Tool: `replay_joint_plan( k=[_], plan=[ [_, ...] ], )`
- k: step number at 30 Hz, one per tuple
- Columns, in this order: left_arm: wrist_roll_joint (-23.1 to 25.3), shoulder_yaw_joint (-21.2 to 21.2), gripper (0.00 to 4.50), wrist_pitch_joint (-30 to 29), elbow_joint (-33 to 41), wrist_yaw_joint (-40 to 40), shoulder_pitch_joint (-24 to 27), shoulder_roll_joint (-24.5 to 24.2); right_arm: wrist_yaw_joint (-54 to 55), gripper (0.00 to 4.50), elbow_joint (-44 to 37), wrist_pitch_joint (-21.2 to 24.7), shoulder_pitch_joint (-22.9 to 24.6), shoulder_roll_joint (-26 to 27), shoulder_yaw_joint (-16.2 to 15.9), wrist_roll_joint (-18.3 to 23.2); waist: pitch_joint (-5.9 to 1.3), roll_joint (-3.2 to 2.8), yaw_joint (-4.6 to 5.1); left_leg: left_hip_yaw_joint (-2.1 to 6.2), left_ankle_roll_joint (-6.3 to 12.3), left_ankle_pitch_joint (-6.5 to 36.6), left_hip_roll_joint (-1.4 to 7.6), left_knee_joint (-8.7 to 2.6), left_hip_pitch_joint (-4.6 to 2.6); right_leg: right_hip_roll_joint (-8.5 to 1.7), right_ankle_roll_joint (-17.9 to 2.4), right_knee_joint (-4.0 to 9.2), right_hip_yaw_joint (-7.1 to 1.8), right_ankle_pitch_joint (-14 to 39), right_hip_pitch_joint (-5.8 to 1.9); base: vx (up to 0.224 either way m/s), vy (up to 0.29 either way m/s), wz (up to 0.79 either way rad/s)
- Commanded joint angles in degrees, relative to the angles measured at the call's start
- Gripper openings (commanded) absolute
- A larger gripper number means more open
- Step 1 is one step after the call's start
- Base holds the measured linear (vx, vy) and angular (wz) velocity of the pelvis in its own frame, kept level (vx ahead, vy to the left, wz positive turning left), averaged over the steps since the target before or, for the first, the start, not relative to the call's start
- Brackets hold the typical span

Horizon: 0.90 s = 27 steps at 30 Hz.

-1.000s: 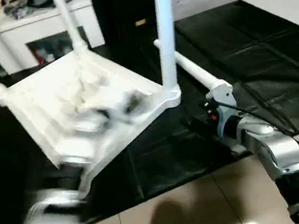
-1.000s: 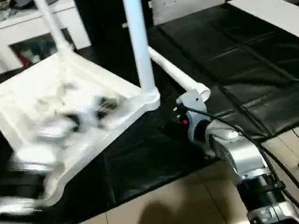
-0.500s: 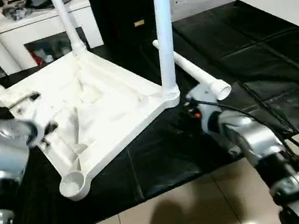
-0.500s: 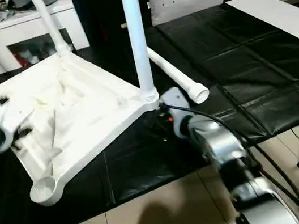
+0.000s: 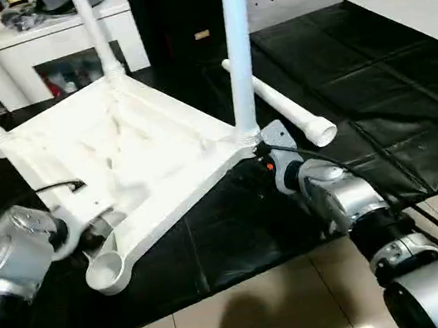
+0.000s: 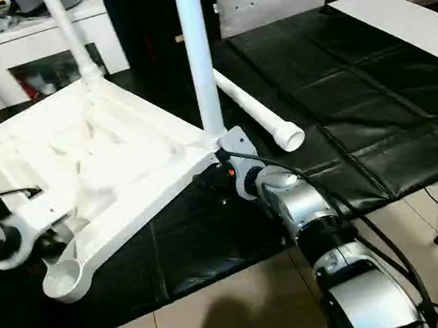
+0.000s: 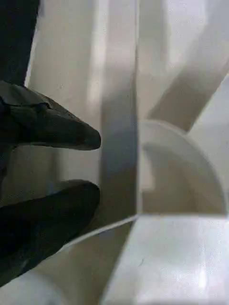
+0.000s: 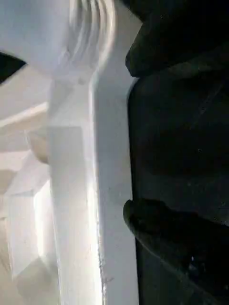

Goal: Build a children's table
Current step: Rotate table base

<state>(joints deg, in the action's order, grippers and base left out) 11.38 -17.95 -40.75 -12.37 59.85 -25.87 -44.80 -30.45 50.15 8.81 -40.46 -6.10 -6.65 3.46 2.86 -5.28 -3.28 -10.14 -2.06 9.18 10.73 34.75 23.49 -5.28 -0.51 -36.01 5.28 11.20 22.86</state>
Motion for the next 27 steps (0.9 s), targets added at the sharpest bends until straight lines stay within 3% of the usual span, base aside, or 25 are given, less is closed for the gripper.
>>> replay_joint_plan(
  k=[1, 9, 12, 13, 19, 21, 22, 24, 27],
  plan=[
    [-3.7, -1.7, 1.60, 0.2, 3.2, 4.1, 1.2, 1.2, 0.3, 4.50, 1.2, -1.3, -1.6, 0.4, 0.1, -1.0, -4.00, -0.52, 0.23, 1.32, -2.02, 19.8, 2.30, -4.67, -2.17, -3.52, -14.5, 3.88, -2.86, 9.2, -2.14, 0.000, 0.000, 0.00],
    [-10.6, -2.0, 1.60, 4.7, 9.4, 9.6, 3.3, 5.9, 0.3, 4.50, 4.9, -3.9, -2.8, 0.9, -0.2, -1.6, -4.05, -0.17, 0.77, 1.11, -0.79, 17.7, 2.07, -4.48, -1.90, -3.47, -14.4, 3.95, -2.95, 8.9, -2.53, 0.000, 0.000, 0.00],
    [-11.8, -2.1, 1.60, 6.5, 9.7, 9.8, 2.8, 8.0, 0.1, 4.50, 5.9, -4.6, -3.2, 1.0, -0.2, -2.0, -4.01, -0.02, 1.39, 1.06, -0.21, 17.4, 1.93, -4.37, -1.74, -3.37, -14.6, 4.08, -2.88, 9.4, -2.66, 0.000, 0.000, 0.00],
    [-11.2, -2.2, 1.60, 9.3, 7.5, 7.7, 1.6, 10.5, 0.3, 4.50, 6.5, -5.3, -3.4, 1.1, -0.3, -2.5, -4.02, -0.30, 1.44, 1.11, -0.13, 17.4, 1.95, -4.34, -1.76, -3.37, -14.6, 4.07, -2.88, 9.4, -2.64, 0.000, 0.000, 0.00],
    [-9.5, -0.7, 1.60, 17.1, -0.5, 0.7, -1.7, 16.4, 0.1, 4.50, 7.6, -6.8, -3.7, 1.0, -0.4, -3.0, -3.79, -0.08, 1.41, 0.98, -0.21, 20.0, 1.86, -4.31, -2.17, -3.25, -13.4, 4.84, -2.87, 13.5, -2.38, 0.000, 0.000, 0.00],
    [-7.9, 0.6, 1.60, 20.9, -6.6, -6.4, -4.4, 19.8, -0.1, 4.50, 7.7, -7.7, -3.9, 0.6, 0.1, -3.0, -3.87, -0.36, 1.31, 1.09, -0.33, 20.2, 1.97, -4.36, -2.20, -3.31, -13.0, 4.78, -2.91, 14.1, -2.39, 0.000, 0.000, 0.00],
    [-7.7, 1.8, 1.60, 22.0, -9.1, -9.7, -5.3, 21.4, -0.2, 4.50, 7.3, -7.7, -4.0, 0.4, 0.5, -2.8, -3.78, -0.23, 1.34, 0.96, -0.32, 21.0, 1.92, -4.29, -2.40, -3.18, -12.9, 5.05, -2.92, 14.5, -2.15, 0.000, 0.000, 0.00],
    [-7.0, 3.2, 1.60, 23.8, -13.1, -14.8, -7.0, 23.5, -1.2, 4.50, 6.2, -8.0, -3.9, -0.2, 0.9, -2.4, -3.85, -0.04, 1.27, 1.20, 0.04, 20.4, 1.87, -4.37, -1.89, -3.34, -12.5, 4.91, -2.93, 14.8, -2.69, 0.000, 0.000, 0.00],
    [-5.9, 4.8, 1.60, 26.1, -18.9, -22.1, -9.2, 25.7, -0.5, 4.50, 4.0, -8.4, -3.4, -1.1, 1.9, -2.1, -4.04, 0.09, 1.08, 1.22, 0.58, 19.4, 1.83, -4.24, -2.02, -3.26, -11.7, 5.04, -2.94, 14.3, -2.67, 0.000, 0.000, 0.00]
  ],
)
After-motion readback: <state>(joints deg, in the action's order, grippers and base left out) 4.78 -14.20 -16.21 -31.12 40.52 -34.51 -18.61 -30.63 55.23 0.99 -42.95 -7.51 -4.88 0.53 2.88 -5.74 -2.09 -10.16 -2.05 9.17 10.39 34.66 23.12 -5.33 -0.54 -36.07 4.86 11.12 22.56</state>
